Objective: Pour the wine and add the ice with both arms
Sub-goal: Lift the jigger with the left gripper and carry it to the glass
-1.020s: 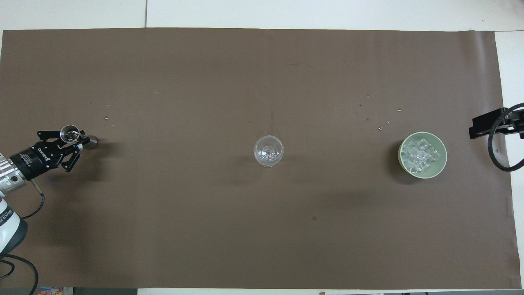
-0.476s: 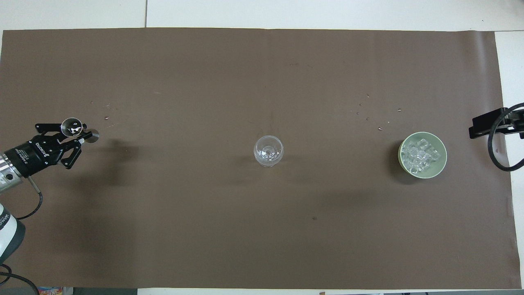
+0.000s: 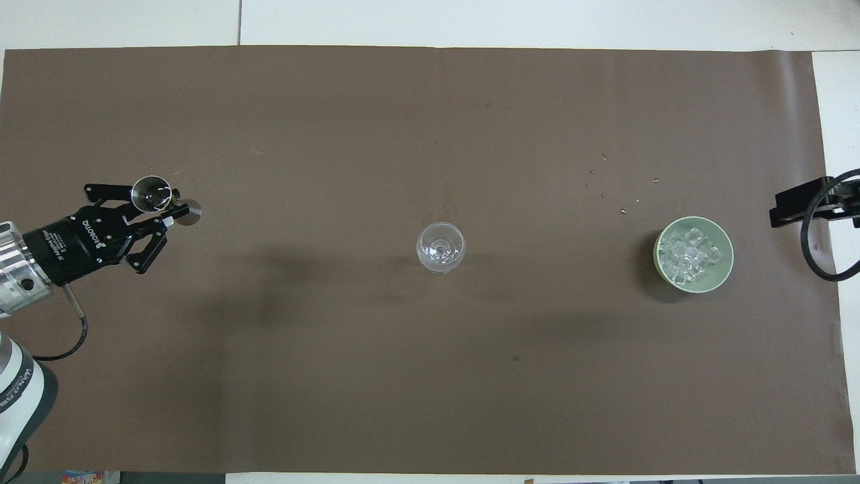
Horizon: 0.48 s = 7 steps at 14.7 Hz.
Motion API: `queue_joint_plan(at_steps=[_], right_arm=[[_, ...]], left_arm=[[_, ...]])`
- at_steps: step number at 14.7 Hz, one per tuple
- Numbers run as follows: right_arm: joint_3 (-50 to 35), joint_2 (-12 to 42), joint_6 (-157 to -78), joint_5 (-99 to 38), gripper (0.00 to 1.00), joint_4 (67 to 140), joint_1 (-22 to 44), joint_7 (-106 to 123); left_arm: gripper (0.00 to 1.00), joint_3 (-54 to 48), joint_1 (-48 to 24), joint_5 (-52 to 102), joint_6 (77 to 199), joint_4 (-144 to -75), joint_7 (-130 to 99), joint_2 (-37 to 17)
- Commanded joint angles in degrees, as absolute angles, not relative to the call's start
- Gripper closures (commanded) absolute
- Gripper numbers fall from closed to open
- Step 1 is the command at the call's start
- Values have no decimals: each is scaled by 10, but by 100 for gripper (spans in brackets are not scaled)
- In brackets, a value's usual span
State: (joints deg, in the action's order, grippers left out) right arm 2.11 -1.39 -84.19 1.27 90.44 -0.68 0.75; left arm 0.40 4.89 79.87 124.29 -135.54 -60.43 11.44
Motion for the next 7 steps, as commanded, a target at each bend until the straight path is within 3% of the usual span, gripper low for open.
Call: queue_joint_plan(at_steps=[1,7], right_arm=[[18,-23,-848,10,0,917,-14,15],[18,-24,-848,10,0,917,-15,14]], left_arm=[[100,-24,13,805,1299,-1377,-670,158],[100,-173,12,805,1431,-1359,-781,156]])
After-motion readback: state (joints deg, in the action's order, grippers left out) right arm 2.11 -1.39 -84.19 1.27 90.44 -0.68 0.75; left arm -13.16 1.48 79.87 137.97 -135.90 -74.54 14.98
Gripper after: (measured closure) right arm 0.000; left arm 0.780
